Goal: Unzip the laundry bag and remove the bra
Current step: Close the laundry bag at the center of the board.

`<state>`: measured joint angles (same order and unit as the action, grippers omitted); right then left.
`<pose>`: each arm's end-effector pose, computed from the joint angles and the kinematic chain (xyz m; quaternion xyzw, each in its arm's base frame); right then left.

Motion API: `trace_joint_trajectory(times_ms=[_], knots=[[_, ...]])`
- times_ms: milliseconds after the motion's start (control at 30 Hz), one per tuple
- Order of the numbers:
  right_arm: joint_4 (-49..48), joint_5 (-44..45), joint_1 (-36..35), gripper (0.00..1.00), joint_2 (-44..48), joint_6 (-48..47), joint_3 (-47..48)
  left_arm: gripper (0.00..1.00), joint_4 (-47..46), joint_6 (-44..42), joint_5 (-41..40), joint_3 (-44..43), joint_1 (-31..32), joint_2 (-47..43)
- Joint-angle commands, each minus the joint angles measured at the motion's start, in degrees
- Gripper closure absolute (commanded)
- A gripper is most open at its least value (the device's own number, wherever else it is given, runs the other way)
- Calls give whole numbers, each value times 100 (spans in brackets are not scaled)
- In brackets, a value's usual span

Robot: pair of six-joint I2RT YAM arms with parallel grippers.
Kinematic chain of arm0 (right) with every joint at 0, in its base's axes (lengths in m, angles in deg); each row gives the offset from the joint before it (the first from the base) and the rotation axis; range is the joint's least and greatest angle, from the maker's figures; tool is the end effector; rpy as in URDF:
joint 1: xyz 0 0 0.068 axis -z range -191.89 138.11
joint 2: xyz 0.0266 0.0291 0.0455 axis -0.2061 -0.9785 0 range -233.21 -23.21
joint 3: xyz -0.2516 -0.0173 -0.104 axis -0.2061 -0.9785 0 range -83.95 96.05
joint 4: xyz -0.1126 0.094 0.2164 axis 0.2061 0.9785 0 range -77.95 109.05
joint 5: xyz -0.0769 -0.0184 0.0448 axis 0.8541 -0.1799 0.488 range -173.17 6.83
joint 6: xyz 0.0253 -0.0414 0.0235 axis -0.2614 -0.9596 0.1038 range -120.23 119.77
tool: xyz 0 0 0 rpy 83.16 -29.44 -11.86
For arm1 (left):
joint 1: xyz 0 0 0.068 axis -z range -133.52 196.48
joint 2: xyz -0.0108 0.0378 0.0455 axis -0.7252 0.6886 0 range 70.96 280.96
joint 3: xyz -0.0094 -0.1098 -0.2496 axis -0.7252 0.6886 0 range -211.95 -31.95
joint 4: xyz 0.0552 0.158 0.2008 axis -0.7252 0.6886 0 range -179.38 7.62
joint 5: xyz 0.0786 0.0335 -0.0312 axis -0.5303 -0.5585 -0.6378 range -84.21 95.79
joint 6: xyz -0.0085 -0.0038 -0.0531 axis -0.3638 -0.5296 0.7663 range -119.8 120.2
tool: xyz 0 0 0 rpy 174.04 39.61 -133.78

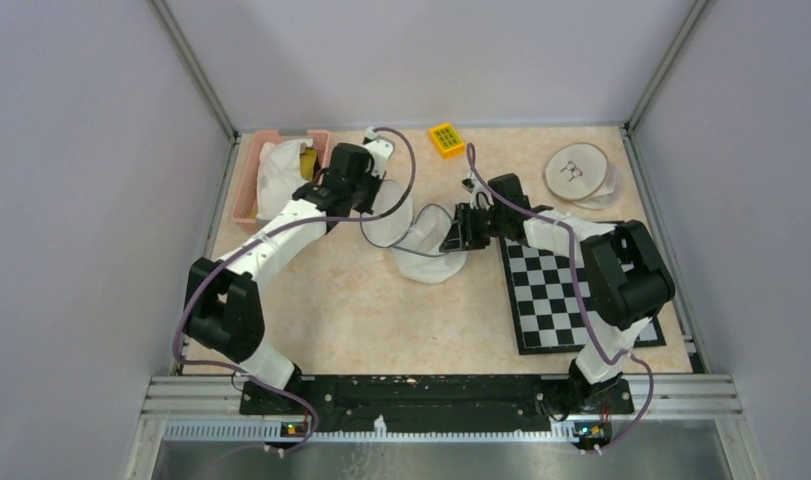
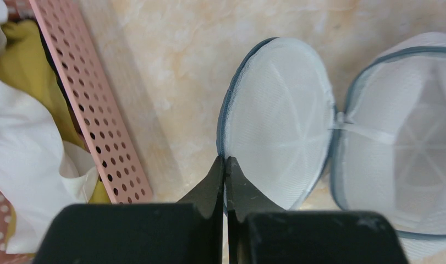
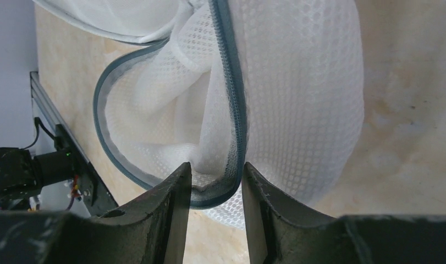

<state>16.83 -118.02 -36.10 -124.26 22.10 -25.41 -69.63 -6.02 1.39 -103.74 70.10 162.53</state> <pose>0.3215 0.1669 0.1754 -0.1235 0.8867 0.3934 0.2090 0.3331 -0.1428 0.2813 0.2169 0.8776 -0.0301 0.4264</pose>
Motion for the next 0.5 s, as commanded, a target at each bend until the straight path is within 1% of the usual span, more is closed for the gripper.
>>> trace_joint_trajectory(times_ms=[0, 67, 167, 233, 300, 467], knots=[[-434, -431, 3, 62, 4, 245, 56, 100, 77, -469, -210, -210, 508, -242], [-580, -522, 10, 60, 51, 279, 102, 100, 50, -580, -259, -266, 733, -278], [-606, -750, 125, 50, 223, 436, 125, 100, 37, -711, -362, -326, 1020, -302], [-622, -944, 321, 45, 367, 611, 129, 100, 16, -832, -389, -339, 1154, -297], [-570, -1078, 503, 39, 534, 750, 91, 100, -60, -930, -422, -288, 1231, -294], [-290, -1179, 808, 29, 1013, 817, -164, 100, -150, -943, -307, -282, 1294, -261]])
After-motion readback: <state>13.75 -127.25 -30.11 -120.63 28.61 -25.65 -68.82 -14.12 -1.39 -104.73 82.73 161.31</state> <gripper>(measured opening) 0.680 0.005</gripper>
